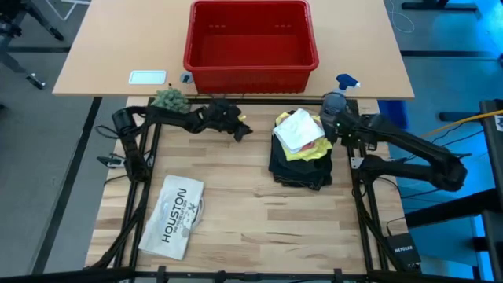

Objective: Fold laundry
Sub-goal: Move the stacked clothes to the middle right of the table

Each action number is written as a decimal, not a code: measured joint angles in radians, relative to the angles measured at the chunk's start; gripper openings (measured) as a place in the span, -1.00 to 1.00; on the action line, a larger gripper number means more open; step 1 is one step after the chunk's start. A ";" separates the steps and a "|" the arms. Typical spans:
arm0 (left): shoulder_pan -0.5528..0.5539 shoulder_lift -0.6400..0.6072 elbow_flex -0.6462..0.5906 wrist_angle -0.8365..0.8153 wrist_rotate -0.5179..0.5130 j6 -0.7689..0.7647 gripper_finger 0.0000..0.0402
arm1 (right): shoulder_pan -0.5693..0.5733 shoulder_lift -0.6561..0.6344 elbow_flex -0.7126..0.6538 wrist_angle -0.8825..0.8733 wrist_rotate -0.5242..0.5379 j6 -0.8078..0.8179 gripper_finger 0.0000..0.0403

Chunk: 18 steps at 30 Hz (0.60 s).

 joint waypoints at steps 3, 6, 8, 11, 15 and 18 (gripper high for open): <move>-0.036 0.045 0.013 0.049 -0.007 -0.035 -0.29 | 0.000 0.036 -0.026 0.027 -0.027 -0.001 -1.00; -0.071 0.098 0.044 0.093 -0.021 -0.063 -0.29 | 0.000 0.083 -0.026 0.067 -0.028 -0.011 -1.00; -0.093 0.137 0.086 0.102 -0.029 -0.067 -0.29 | 0.000 0.103 -0.026 0.118 -0.042 -0.031 -1.00; -0.123 0.187 0.146 0.101 -0.032 -0.068 -0.29 | 0.000 0.124 -0.025 0.176 -0.057 -0.054 -1.00; -0.146 0.230 0.200 0.089 -0.038 -0.076 -0.29 | 0.000 0.180 -0.025 0.226 -0.064 -0.092 -1.00; -0.157 0.238 0.228 0.066 -0.077 -0.057 -0.29 | 0.000 0.225 -0.025 0.264 -0.077 -0.134 -1.00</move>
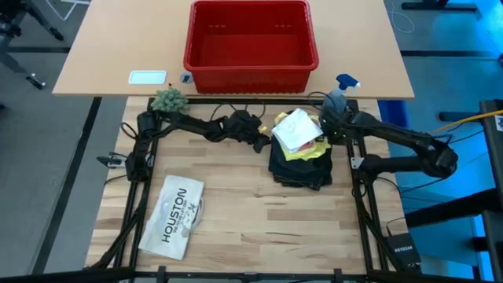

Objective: Fold laundry
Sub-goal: Move the stacked clothes to the middle right of the table

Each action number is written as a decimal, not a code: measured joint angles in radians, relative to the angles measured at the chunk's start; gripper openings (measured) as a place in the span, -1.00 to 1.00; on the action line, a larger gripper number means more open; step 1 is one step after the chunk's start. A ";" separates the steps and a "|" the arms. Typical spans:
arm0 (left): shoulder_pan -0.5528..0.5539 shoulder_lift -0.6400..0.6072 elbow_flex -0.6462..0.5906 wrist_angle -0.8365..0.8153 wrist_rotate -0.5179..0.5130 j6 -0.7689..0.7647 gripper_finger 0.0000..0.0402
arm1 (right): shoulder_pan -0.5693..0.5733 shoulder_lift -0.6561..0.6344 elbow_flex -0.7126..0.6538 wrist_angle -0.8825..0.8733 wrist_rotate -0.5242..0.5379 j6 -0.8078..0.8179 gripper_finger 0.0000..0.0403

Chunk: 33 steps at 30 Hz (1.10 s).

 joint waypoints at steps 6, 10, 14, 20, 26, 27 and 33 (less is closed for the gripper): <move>-0.037 0.032 0.012 -0.026 -0.027 -0.014 -0.29 | 0.033 0.104 0.001 0.129 -0.067 -0.056 -1.00; -0.073 0.061 0.012 -0.025 -0.047 -0.071 -0.29 | 0.077 0.124 0.002 0.133 -0.068 -0.078 -1.00; -0.126 0.061 0.011 -0.032 -0.060 -0.079 -0.30 | 0.135 0.116 0.000 0.103 -0.100 -0.084 -1.00; -0.214 0.061 0.011 -0.045 -0.046 -0.151 -0.40 | 0.273 0.082 -0.001 0.043 -0.167 -0.080 -1.00; -0.349 0.061 0.011 -0.049 0.017 -0.195 -0.48 | 0.458 0.019 -0.002 -0.017 -0.241 -0.048 -1.00; -0.372 0.061 0.011 -0.048 0.026 -0.206 -0.49 | 0.492 0.012 -0.002 -0.030 -0.257 -0.040 -1.00; -0.531 0.061 0.013 -0.056 0.032 -0.272 -0.54 | 0.723 -0.008 -0.004 -0.097 -0.312 0.033 -1.00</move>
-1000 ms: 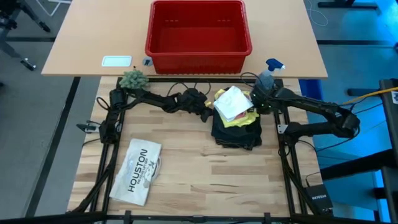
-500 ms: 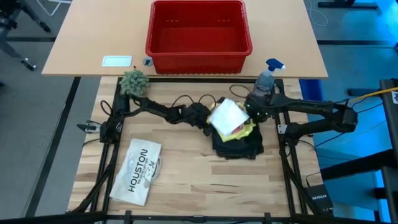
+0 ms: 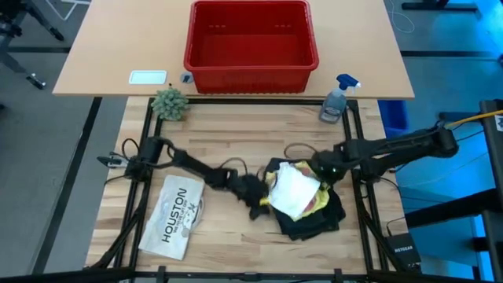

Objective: Fold laundry
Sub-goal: Move the stacked clothes to the middle right of the table

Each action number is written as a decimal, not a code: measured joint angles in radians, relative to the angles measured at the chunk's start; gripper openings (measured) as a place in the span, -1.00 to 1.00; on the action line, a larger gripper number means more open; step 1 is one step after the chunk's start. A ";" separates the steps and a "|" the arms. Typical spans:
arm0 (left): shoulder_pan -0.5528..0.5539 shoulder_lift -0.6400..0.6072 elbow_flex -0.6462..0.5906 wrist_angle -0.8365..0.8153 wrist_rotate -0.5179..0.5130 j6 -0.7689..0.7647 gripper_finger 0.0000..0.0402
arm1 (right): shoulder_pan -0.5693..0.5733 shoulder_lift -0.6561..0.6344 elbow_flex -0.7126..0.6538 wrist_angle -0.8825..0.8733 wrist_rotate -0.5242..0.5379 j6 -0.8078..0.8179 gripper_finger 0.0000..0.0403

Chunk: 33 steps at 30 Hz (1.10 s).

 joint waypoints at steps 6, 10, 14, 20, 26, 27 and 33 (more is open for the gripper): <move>-0.133 -0.025 -0.004 -0.043 0.023 -0.038 -0.59 | 0.244 -0.001 -0.019 0.016 -0.048 0.140 -1.00; -0.154 -0.041 -0.004 -0.087 0.013 -0.038 -0.60 | 0.353 -0.009 -0.019 -0.011 0.005 0.282 -1.00; -0.139 -0.053 -0.004 -0.102 0.003 -0.022 -0.60 | 0.430 -0.060 -0.012 -0.055 0.052 0.424 -1.00; -0.106 -0.093 -0.004 -0.136 0.001 0.000 -0.60 | 0.515 -0.170 0.021 -0.101 0.161 0.598 -1.00; -0.058 -0.191 -0.013 -0.292 -0.024 0.073 -0.60 | 0.570 -0.264 0.080 -0.242 0.305 0.726 -1.00; -0.049 -0.210 -0.013 -0.323 -0.030 0.095 -0.60 | 0.575 -0.275 0.100 -0.286 0.339 0.741 -1.00; 0.006 -0.374 -0.013 -0.580 -0.120 0.240 -0.60 | 0.574 -0.327 0.280 -0.495 0.636 0.743 -1.00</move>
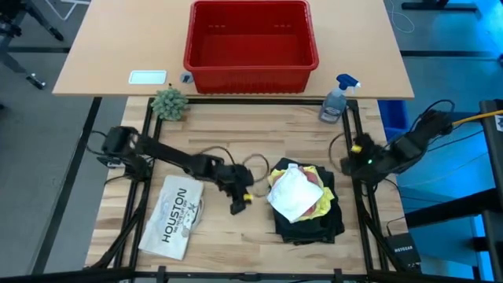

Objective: Fold laundry
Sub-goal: Move the stacked clothes to the middle right of the table, then move the red bin to the upper middle of the table

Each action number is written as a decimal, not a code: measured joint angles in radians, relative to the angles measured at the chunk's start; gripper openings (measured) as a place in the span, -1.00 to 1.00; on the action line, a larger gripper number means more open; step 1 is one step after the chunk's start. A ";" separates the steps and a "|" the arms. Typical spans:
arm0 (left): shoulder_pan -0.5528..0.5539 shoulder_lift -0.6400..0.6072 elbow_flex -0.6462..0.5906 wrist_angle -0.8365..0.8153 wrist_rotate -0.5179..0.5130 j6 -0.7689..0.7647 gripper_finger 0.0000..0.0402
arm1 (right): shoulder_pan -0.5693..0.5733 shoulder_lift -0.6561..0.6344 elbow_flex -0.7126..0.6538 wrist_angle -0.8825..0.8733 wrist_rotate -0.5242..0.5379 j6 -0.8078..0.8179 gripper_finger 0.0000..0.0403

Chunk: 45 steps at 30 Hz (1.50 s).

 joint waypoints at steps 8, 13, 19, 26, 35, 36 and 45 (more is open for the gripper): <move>0.165 -0.269 0.002 -0.184 -0.211 0.270 -0.60 | -0.061 -0.005 0.275 -0.002 0.413 -0.568 -1.00; 0.380 -0.282 0.067 -0.311 -0.288 0.517 -0.57 | -0.227 0.083 0.380 0.094 0.519 -1.032 -0.99; 0.647 -0.242 0.184 -0.328 -0.311 0.781 -0.45 | -0.585 0.213 0.413 0.424 0.283 -1.594 -0.84; 0.927 -0.224 0.316 -0.350 -0.158 1.015 -0.24 | -0.988 0.440 0.412 0.814 -0.147 -2.024 -0.46; 1.080 -0.115 0.316 -0.300 -0.148 1.239 -0.03 | -1.311 0.767 0.568 0.897 -0.349 -2.217 -0.15; 1.087 -0.095 0.316 -0.283 -0.163 1.249 -0.03 | -1.329 0.807 0.603 0.890 -0.353 -2.243 -0.14; 1.119 0.010 0.316 -0.188 -0.188 1.265 -0.02 | -1.456 1.098 0.902 0.815 -0.431 -2.378 -0.13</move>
